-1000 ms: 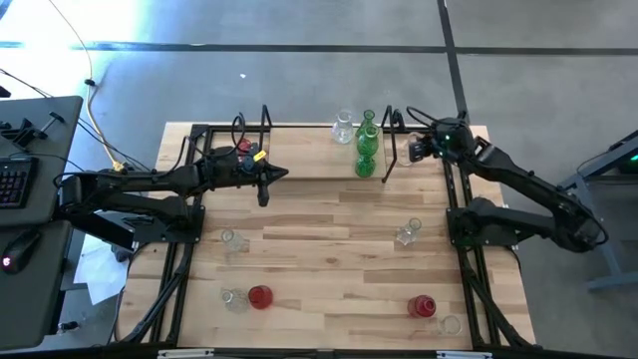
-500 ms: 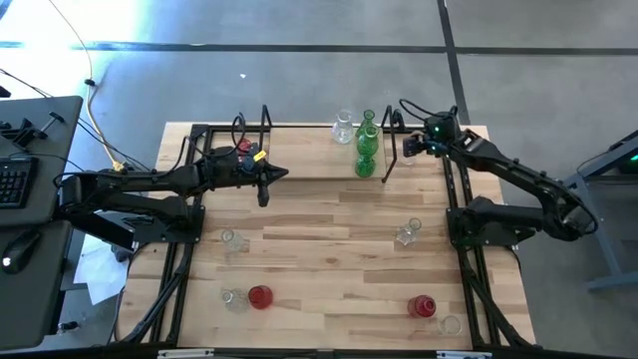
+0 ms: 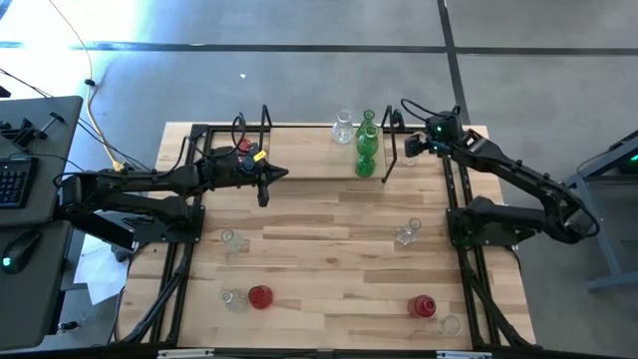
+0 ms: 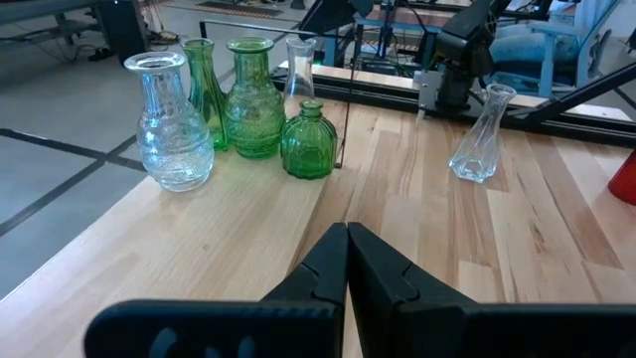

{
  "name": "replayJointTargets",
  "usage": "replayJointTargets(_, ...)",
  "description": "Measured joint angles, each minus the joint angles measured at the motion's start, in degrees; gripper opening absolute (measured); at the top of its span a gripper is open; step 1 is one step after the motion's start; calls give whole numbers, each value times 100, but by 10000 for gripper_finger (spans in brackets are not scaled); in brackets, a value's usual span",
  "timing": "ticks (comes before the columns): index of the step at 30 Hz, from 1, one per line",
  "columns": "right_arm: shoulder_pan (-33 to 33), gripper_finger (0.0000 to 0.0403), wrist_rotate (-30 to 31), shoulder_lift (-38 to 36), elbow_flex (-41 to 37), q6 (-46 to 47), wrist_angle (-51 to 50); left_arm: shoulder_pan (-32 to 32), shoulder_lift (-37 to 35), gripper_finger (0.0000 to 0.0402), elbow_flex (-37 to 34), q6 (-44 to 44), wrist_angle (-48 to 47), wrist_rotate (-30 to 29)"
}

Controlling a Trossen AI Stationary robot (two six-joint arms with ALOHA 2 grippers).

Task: Sort vases onto shelf
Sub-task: Put the top right transparent vase aligned with the other transparent vase on the shelf

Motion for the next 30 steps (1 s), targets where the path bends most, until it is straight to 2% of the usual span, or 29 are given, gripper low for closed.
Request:
replayJointTargets(6,0,282,170,19,2,-98,-16,0,0,0,0,3,0,-2)
replayJointTargets(19,-2,277,703,913,2,66,321,0,2,0,0,7,7,-2)
replayJointTargets(23,-2,248,724,939,2,112,275,0,2,0,0,13,4,-2)
replayJointTargets(28,0,182,742,937,2,112,279,2,2,0,0,17,0,-2)
replayJointTargets(30,0,171,747,930,2,112,268,2,2,0,0,9,-2,-2)
